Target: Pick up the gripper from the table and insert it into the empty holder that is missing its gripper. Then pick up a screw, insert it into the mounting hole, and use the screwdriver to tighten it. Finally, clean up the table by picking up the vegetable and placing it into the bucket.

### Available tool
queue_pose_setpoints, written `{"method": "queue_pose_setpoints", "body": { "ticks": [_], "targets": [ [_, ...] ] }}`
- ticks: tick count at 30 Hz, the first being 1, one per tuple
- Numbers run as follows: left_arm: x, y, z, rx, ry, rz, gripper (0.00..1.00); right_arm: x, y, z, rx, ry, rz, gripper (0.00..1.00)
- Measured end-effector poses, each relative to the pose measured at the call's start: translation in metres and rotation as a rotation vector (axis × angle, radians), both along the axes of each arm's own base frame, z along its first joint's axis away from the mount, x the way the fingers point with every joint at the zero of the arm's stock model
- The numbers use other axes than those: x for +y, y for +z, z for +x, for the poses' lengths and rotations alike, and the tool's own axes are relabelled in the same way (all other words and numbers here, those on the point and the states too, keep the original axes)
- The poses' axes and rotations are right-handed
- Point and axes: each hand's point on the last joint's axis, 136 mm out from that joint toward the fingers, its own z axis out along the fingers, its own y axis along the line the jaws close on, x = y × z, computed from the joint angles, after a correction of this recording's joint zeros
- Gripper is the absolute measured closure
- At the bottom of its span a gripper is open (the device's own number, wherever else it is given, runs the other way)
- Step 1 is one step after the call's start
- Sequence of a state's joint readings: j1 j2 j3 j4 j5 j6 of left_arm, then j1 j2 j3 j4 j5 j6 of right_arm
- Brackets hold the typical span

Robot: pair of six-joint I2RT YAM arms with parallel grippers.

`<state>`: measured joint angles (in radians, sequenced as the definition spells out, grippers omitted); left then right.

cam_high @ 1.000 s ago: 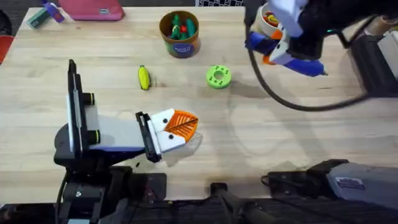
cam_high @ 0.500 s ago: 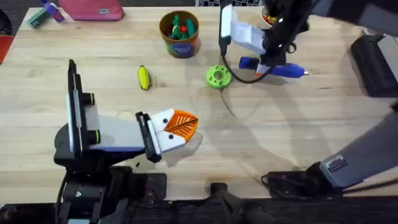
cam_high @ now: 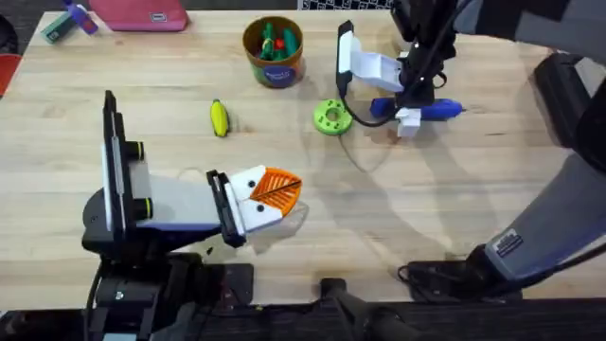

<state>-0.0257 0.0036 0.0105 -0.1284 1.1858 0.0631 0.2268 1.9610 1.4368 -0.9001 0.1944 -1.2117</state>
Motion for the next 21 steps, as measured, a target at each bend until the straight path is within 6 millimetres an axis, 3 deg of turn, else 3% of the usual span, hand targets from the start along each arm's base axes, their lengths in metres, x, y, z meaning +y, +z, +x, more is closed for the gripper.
{"method": "queue_pose_setpoints", "body": {
  "ticks": [6,7,10,12,13,16,21],
  "targets": [
    [0.0,0.0,0.0,0.0,0.0,0.0,0.99,0.001,0.01,0.002,-0.044,-0.116,0.019,0.009],
    [0.0,0.0,0.0,-0.003,0.0,0.001,0.926,0.001,0.016,0.002,-0.061,-0.127,0.026,0.01],
    [0.0,0.0,0.0,-0.002,0.0,0.001,0.424,0.006,0.046,0.004,-0.142,-0.147,0.062,0.009],
    [0.0,0.0,0.0,-0.002,0.0,0.001,0.13,0.013,0.072,0.004,-0.208,-0.15,0.092,0.009],
    [0.0,0.0,0.0,0.001,0.0,0.0,0.04,0.016,0.084,0.003,-0.24,-0.152,0.108,0.009],
    [0.0,0.0,0.0,0.0,0.0,0.0,0.014,0.028,0.121,-0.004,-0.336,-0.149,0.16,0.009],
    [0.0,0.0,0.0,-0.001,0.002,0.0,0.015,0.052,0.164,-0.02,-0.433,-0.158,0.265,0.009]
  ]
}}
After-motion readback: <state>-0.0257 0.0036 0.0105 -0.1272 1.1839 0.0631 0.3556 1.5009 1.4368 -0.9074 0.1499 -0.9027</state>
